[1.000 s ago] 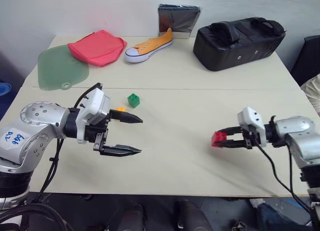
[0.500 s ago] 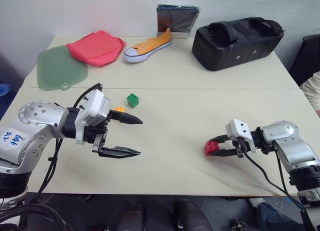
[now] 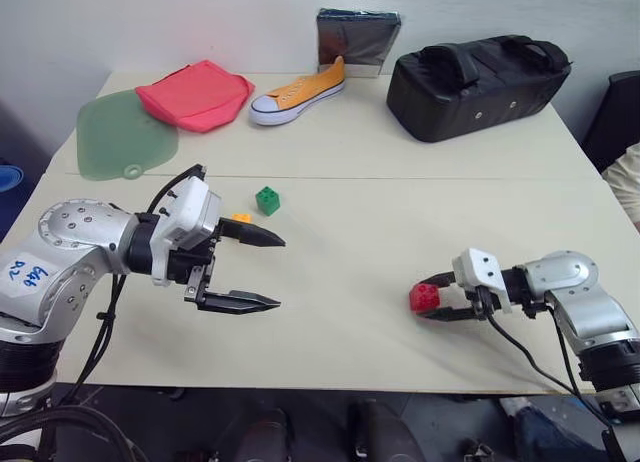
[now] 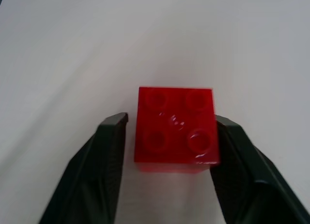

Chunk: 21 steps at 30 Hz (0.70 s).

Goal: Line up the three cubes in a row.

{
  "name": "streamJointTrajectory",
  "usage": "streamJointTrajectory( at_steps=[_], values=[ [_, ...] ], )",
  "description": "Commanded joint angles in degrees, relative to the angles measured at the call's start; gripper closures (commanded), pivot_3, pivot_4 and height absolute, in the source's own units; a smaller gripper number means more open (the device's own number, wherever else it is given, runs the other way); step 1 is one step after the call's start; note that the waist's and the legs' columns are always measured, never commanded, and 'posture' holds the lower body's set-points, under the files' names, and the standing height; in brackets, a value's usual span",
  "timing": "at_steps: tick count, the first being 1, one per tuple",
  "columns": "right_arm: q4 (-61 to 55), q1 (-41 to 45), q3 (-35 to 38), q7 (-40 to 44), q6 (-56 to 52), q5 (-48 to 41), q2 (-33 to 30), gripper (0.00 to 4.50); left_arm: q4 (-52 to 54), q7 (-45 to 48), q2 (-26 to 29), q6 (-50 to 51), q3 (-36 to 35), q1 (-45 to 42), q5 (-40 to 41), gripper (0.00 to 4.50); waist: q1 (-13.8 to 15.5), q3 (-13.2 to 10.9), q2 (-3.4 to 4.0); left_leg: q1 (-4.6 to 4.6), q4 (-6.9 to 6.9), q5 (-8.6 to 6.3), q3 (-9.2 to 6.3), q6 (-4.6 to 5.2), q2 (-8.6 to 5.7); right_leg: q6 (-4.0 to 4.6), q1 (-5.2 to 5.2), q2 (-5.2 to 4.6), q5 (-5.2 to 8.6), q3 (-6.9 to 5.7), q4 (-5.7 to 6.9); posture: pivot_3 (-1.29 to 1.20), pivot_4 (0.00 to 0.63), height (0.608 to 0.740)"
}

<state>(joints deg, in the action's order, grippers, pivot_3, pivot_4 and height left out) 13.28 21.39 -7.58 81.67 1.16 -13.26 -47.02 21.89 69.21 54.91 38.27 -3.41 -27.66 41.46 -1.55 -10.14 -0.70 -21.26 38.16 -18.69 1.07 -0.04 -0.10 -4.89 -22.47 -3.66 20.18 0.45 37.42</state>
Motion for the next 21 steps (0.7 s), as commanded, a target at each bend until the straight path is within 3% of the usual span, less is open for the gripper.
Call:
streamJointTrajectory(
  at_steps=[1,4,12,21],
  values=[
    [-1.86,-0.53,1.96,-0.32,-0.73,-1.1,-0.9,0.77,0.25,0.61,-0.03,-0.98,-0.28,-1.15,-0.22,0.0,0.0,0.0,0.0,0.0,0.0,0.0,0.0,0.0,0.0,0.0,0.0,0.0,0.0,0.0,0.0,0.0,0.15,0.74],
    [-3.16,-1.55,3.17,-0.2,-1.61,-1.75,-1.89,0.04,0.32,0.38,-0.22,-0.65,-0.52,-0.89,-0.1,0.0,-0.04,0.0,0.0,0.01,0.01,0.0,0.0,0.0,0.0,0.0,0.0,0.0,0.0,0.0,0.02,0.0,0.15,0.74],
    [-6.05,-2.94,10.44,-0.93,-4.45,-4.47,-7.66,0.04,-0.19,-2.43,0.7,-0.78,-4.79,5.48,-0.97,0.0,-0.05,0.0,0.01,0.02,0.0,0.0,0.0,0.0,0.01,0.0,0.0,0.0,0.0,0.01,0.02,0.0,0.15,0.74],
    [-28.1,-0.35,23.18,-8.96,-32.78,-27.11,-11.02,0.04,-4.33,-15.57,-2.02,-2.7,-19.46,24.29,-8.7,0.0,-0.01,-0.13,0.27,0.02,-0.11,-0.11,-0.19,0.2,0.08,0.1,-0.01,0.0,0.05,-0.12,0.03,0.0,0.15,0.74]
  ],
)
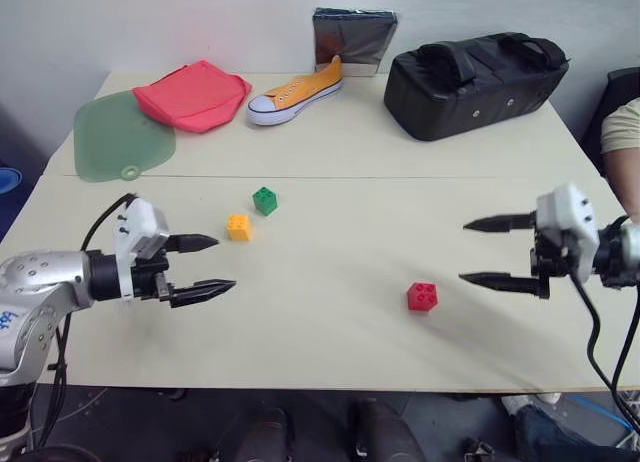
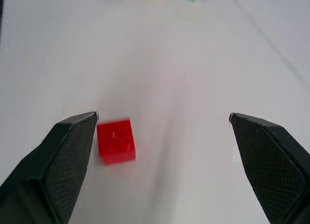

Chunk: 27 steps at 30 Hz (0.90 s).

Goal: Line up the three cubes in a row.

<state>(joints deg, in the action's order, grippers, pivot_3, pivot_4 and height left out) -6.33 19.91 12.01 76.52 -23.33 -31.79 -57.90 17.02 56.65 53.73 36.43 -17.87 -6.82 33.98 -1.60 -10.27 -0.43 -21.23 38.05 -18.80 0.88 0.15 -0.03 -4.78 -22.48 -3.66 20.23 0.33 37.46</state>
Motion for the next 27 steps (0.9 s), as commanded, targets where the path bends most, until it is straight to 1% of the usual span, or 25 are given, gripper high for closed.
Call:
streamJointTrajectory(
  at_steps=[1,3,6,11,15,19,22,26,27],
  values=[
    [-10.78,1.53,4.02,-5.25,-10.63,-10.82,0.13,0.04,0.76,-3.55,-1.13,-0.7,-5.7,4.62,-1.23,0.0,0.06,0.0,0.0,0.0,0.0,-0.01,-0.02,0.01,0.0,0.0,0.01,-0.01,0.0,-0.01,-0.01,0.0,0.15,0.74],
    [-14.09,2.5,4.16,-7.69,-13.62,-13.84,0.7,0.04,1.18,-4.08,-1.32,-0.42,-6.11,5.4,-1.04,0.0,0.18,-0.01,-0.03,-0.02,0.0,-0.01,-0.03,0.02,-0.01,0.0,0.02,-0.04,0.0,-0.02,-0.04,0.0,0.15,0.74],
    [-17.05,3.98,3.16,-9.94,-15.27,-15.52,1.18,0.04,1.28,-5.07,-0.51,2.12,-4.49,1.96,0.36,0.0,0.79,-0.01,-0.05,-0.05,-0.01,-0.04,-0.14,0.07,-0.13,0.01,0.04,-0.22,0.0,-0.15,-0.06,0.0,0.15,0.74],
    [-19.56,6.37,1.02,-13.31,-15.48,-14.99,2.64,0.04,-3.27,-10.23,0.96,9.15,5.62,-12.72,-4.34,0.0,1.55,-0.01,-0.05,-0.1,0.0,-0.04,-0.18,0.08,-0.25,0.0,0.05,-0.35,0.0,-0.23,-0.1,0.0,0.15,0.74],
    [-21.33,6.85,0.18,-14.88,-15.62,-15.54,3.44,0.04,-8.5,-10.84,0.0,14.26,14.98,-25.46,-7.62,0.0,1.42,-0.02,-0.06,-0.2,-0.01,0.05,-0.19,-0.07,-0.27,-0.03,-0.02,-0.33,-0.01,-0.25,-0.11,0.0,0.15,0.74],
    [-22.46,5.64,-0.05,-16.17,-15.2,-15.22,4.37,0.04,-18.57,-12.27,-4.19,17.44,23.43,-37.72,-12.82,0.0,1.48,-0.03,-0.08,-0.31,0.03,0.1,-0.18,-0.1,-0.29,-0.07,-0.06,-0.3,-0.03,-0.27,-0.03,0.0,0.15,0.74],
    [-23.21,5.1,0.19,-17.17,-15.35,-15.53,4.87,0.04,-27.37,-12.16,-7.63,14.17,28.77,-44.29,-17.97,0.0,1.46,-0.06,-0.13,-0.36,0.1,0.12,-0.16,-0.07,-0.3,-0.1,-0.07,-0.25,-0.05,-0.26,0.02,0.0,0.15,0.74],
    [-24.68,4.67,0.54,-18.99,-15.92,-16.87,5.55,0.04,-40.68,-12.21,-13.46,9.2,32.66,-52.31,-23.3,0.0,1.58,-0.16,-0.3,-0.4,0.17,0.2,-0.15,-0.07,-0.29,-0.15,-0.09,-0.21,-0.08,-0.25,0.03,0.0,0.15,0.74],
    [-25.06,4.47,0.72,-19.4,-16.05,-17.21,5.66,0.04,-43.52,-11.09,-15.08,9.19,32.42,-54.02,-23.05,0.0,1.6,-0.18,-0.33,-0.4,0.19,0.22,-0.15,-0.08,-0.29,-0.15,-0.1,-0.21,-0.08,-0.25,0.04,0.0,0.15,0.74]
  ],
)
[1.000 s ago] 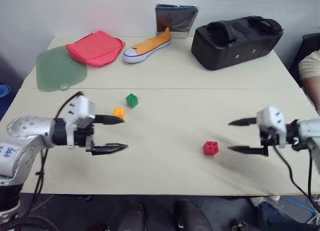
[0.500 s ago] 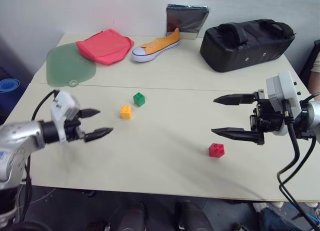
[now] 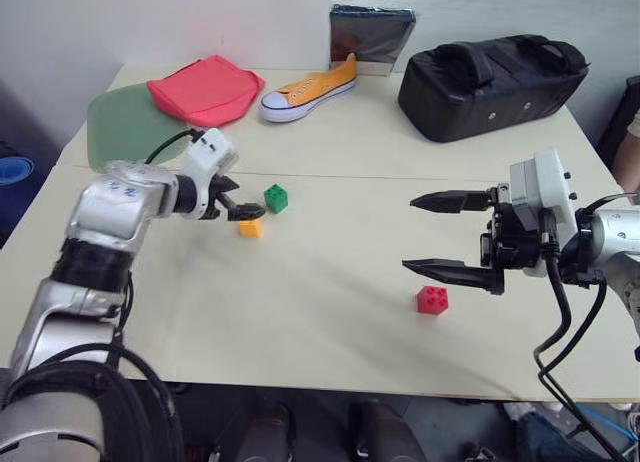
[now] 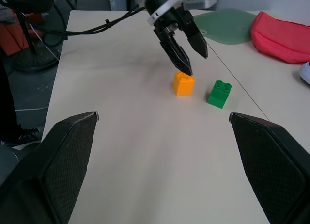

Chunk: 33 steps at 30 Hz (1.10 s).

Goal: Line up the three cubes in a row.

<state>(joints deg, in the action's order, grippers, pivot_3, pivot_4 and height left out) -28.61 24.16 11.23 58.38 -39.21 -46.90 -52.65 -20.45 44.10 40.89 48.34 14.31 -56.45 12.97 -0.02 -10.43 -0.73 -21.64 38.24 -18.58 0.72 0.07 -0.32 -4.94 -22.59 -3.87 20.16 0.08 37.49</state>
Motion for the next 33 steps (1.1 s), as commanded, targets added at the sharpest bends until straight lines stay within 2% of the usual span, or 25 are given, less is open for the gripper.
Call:
streamJointTrajectory(
  at_steps=[1,8,12,16,19,27,33],
  values=[
    [-3.15,0.03,1.64,-1.73,-0.35,-2.47,0.59,0.04,-9.19,1.93,-3.77,-4.09,0.58,-6.15,-2.88,0.0,-0.01,-0.03,-0.05,-0.01,0.02,0.01,0.0,0.0,0.0,0.0,0.0,0.0,0.0,-0.01,0.0,0.0,0.15,0.74],
    [-5.82,-1.61,2.54,-4.68,-1.21,-4.6,1.14,0.04,-29.97,0.41,-11.91,-12.6,3.51,-16.04,-11.51,0.0,0.03,-0.14,-0.24,-0.06,0.04,0.02,0.0,-0.02,-0.01,-0.07,-0.03,0.01,-0.04,-0.01,0.03,0.0,0.15,0.74],
    [-6.77,-2.37,3.66,-5.89,-1.47,-6.04,0.56,0.04,-37.51,0.19,-14.03,-18.98,2.3,-18.17,-13.75,0.0,-0.09,-0.24,-0.4,-0.06,0.05,0.03,0.02,-0.03,-0.01,-0.08,-0.06,0.01,-0.04,0.01,0.04,0.0,0.15,0.74],
    [-7.27,-3.13,4.66,-6.55,-1.55,-6.7,-0.06,0.04,-42.9,-0.03,-15.56,-20.92,1.2,-19.8,-15.01,0.0,0.11,-0.34,-0.59,-0.08,0.07,0.05,0.01,-0.07,-0.01,-0.07,-0.09,0.01,-0.04,-0.01,0.11,0.0,0.15,0.74],
    [-7.55,-3.46,4.95,-6.78,-1.56,-6.89,-0.24,0.0,-45.49,0.12,-16.27,-23.33,0.55,-20.29,-16.09,0.63,0.18,-0.35,-0.61,-0.11,0.12,0.05,0.01,-0.06,-0.01,-0.08,-0.09,0.0,-0.05,-0.01,0.1,0.0,0.15,0.74],
    [-8.06,-4.62,5.11,-6.91,-1.15,-6.86,-0.37,0.0,-48.02,1.11,-16.88,-26.5,-1.71,-20.37,-17.56,2.93,0.14,-0.35,-0.61,-0.46,0.4,0.05,-0.05,-0.05,-0.01,-0.09,-0.36,0.0,-0.05,-0.09,0.25,0.0,0.15,0.74],
    [-7.67,-5.45,4.64,-6.04,-0.67,-5.86,-0.65,0.0,-46.6,3.39,-15.73,-27.85,-3.36,-19.39,-17.87,3.03,0.17,-0.35,-0.61,-1.0,0.86,0.04,-0.05,-0.04,-0.01,-0.11,-0.89,0.0,-0.06,-0.08,0.5,0.0,0.15,0.74]
  ],
)
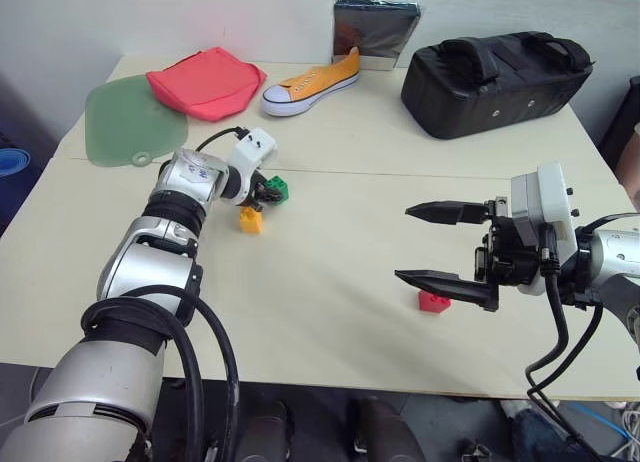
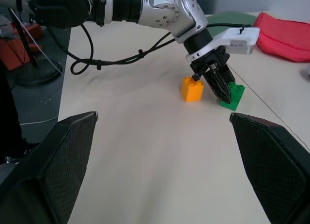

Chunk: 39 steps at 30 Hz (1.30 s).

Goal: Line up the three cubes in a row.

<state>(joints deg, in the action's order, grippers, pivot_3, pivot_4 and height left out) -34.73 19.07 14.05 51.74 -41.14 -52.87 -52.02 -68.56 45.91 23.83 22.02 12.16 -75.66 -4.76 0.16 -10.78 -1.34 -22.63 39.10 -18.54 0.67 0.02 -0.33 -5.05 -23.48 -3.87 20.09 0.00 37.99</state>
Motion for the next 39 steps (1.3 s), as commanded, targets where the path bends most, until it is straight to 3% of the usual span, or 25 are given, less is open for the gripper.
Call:
streamJointTrajectory(
  at_steps=[1,5,10,15,18,22,28,31,39],
  values=[
    [-1.22,-0.89,1.56,1.2,1.68,1.08,-1.63,0.0,2.63,2.85,2.01,-3.0,-1.77,0.1,0.27,3.03,-0.03,0.0,0.0,0.0,0.0,0.0,0.0,0.0,0.0,0.0,0.0,0.0,0.0,0.0,0.0,0.0,0.15,0.74],
    [-0.09,-3.17,1.52,3.07,3.17,3.58,-2.89,0.0,10.45,11.56,3.94,-8.74,-4.17,2.16,3.57,3.03,-0.06,0.0,0.0,-0.02,-0.02,0.0,0.01,0.0,0.0,0.0,-0.03,0.01,0.0,0.0,0.03,0.0,0.15,0.74],
    [-0.14,-7.76,3.73,6.53,4.47,5.44,-5.19,0.0,42.7,30.2,8.38,-1.76,-3.31,13.95,13.42,3.03,-0.08,0.01,0.02,-0.11,0.0,-0.01,-0.05,0.01,0.01,-0.01,-0.03,-0.01,-0.01,-0.01,-0.02,0.0,0.15,0.74],
    [-0.63,-13.54,7.43,9.34,5.23,6.7,-7.05,0.0,66.18,30.82,11.1,8.61,2.91,24.83,13.72,3.03,-0.05,0.03,0.05,0.02,0.01,-0.01,-0.07,0.01,0.01,-0.02,0.12,-0.01,-0.01,0.03,0.0,0.0,0.15,0.74],
    [-1.08,-18.37,9.66,11.13,6.56,9.05,-7.59,0.0,74.97,25.77,8.47,16.02,6.96,28.2,12.62,3.03,0.38,0.03,0.05,0.14,0.09,0.0,-0.07,0.09,0.0,-0.04,0.29,-0.01,-0.03,0.06,-0.06,0.0,0.15,0.74],
    [-1.78,-22.18,11.1,12.39,7.46,10.23,-7.62,0.0,78.99,20.43,5.19,22.0,10.03,29.54,12.09,3.03,0.73,0.03,0.05,0.48,0.08,-0.06,-0.08,0.21,0.0,-0.1,0.74,0.03,-0.06,0.1,-0.15,0.0,0.15,0.74],
    [-1.44,-25.51,11.93,14.09,9.53,12.57,-7.41,0.0,81.18,18.0,3.9,22.94,16.04,30.96,10.85,3.03,0.64,0.06,0.11,0.57,0.06,-0.05,-0.07,0.2,0.01,-0.12,0.78,0.1,-0.07,0.15,-0.19,0.0,0.15,0.74],
    [-1.17,-25.78,11.8,14.73,10.13,13.06,-7.47,0.0,79.81,18.89,6.01,19.54,20.02,30.88,8.17,3.03,0.69,0.06,0.11,0.57,0.07,-0.05,-0.07,0.2,0.01,-0.12,0.79,0.1,-0.07,0.16,-0.23,0.0,0.15,0.74],
    [-0.83,-24.59,9.25,14.61,11.41,14.41,-6.9,0.0,72.38,18.14,2.13,17.98,20.55,26.55,7.41,3.03,1.22,0.06,0.11,0.56,0.09,-0.06,-0.07,0.21,0.0,-0.12,0.8,0.1,-0.07,0.14,-0.26,0.0,0.15,0.74]
  ],
)
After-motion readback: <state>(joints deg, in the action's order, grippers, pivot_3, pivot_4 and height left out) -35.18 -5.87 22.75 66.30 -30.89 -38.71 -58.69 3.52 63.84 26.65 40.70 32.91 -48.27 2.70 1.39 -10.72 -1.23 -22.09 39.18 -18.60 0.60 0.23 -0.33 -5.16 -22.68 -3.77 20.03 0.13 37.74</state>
